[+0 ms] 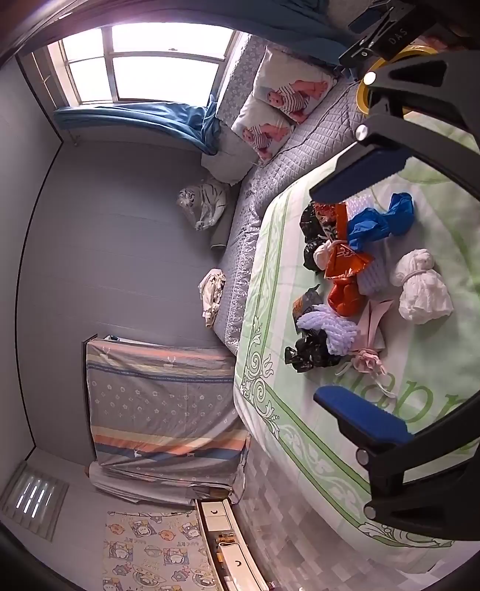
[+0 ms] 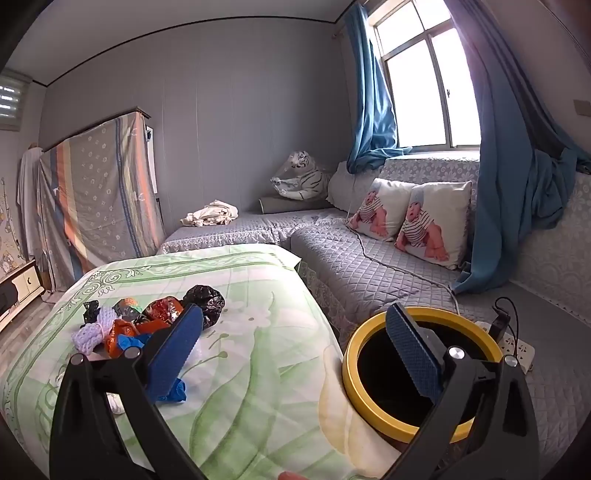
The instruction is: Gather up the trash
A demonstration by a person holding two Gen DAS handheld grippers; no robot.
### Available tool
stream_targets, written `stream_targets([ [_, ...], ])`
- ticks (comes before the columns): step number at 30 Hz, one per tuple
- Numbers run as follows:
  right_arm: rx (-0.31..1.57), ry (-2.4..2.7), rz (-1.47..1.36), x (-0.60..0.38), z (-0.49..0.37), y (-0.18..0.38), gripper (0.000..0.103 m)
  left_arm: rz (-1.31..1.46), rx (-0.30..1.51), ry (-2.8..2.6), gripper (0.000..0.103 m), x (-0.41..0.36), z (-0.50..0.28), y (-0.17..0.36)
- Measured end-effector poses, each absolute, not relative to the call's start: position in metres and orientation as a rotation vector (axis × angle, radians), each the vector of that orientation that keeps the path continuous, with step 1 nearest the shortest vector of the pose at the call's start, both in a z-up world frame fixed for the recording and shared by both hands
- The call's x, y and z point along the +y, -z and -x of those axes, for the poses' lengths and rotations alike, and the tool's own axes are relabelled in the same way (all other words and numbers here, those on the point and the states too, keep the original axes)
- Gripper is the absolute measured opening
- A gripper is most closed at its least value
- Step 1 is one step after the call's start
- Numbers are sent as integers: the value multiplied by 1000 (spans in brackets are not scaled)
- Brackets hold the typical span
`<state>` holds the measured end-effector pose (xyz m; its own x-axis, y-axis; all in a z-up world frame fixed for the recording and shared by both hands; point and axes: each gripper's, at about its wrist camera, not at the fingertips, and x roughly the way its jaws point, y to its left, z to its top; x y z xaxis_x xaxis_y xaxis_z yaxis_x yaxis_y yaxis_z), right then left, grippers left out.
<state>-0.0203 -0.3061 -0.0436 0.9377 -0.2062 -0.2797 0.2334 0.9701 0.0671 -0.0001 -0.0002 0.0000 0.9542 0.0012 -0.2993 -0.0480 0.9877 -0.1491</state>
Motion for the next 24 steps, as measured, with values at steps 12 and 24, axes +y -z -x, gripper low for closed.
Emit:
stream_targets([
  [12, 292, 200, -127, -310, 19, 47, 95, 167, 316, -27, 95, 1, -1, 0],
  [24, 301, 194, -127, -310, 16, 49, 95, 170, 320, -27, 95, 0, 2, 4],
])
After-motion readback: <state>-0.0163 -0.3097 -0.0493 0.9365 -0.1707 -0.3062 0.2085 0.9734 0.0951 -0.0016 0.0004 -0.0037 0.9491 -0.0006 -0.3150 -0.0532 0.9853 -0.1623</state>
